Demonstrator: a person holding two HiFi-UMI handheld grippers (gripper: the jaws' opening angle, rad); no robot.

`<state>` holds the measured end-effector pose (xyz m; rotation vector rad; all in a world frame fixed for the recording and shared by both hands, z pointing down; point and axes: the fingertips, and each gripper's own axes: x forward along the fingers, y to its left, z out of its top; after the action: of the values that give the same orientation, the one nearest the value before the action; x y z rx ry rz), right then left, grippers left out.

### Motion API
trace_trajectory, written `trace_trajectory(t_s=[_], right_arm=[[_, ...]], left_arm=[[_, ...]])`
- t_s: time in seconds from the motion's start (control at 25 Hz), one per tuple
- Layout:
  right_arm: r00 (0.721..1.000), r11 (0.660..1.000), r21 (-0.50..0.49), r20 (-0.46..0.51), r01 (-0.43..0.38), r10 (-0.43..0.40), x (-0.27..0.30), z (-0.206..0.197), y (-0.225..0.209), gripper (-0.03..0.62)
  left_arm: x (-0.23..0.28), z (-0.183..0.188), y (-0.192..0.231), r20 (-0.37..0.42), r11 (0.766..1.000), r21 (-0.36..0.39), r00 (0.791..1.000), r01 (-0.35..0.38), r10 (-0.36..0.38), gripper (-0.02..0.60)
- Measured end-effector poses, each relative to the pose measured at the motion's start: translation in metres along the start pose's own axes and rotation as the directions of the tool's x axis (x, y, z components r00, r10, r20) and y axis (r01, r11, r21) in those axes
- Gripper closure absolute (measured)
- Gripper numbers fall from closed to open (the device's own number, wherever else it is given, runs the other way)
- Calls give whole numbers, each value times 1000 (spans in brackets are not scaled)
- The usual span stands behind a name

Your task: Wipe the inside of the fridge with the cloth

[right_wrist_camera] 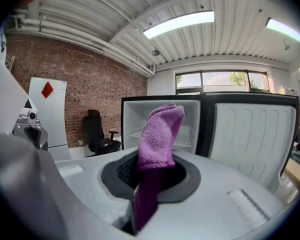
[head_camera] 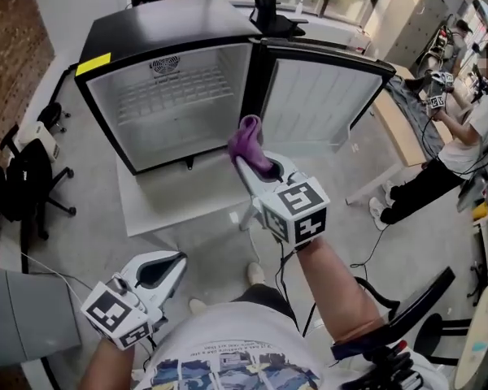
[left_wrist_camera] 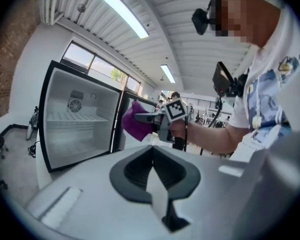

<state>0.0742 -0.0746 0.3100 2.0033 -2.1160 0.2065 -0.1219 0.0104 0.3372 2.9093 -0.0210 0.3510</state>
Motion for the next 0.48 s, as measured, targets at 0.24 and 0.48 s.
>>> trace_trajectory(t_s=[0.24, 0.48], right_arm=[[994, 1000, -6, 111, 11, -11, -36, 48, -51, 540], [985, 997, -70, 168, -30, 41, -43, 84, -120, 540]], left_arm=[[50, 19, -7, 18, 1000, 11, 1000, 24, -24, 575], [121, 42, -32, 39, 998, 57, 999, 9, -11, 575]])
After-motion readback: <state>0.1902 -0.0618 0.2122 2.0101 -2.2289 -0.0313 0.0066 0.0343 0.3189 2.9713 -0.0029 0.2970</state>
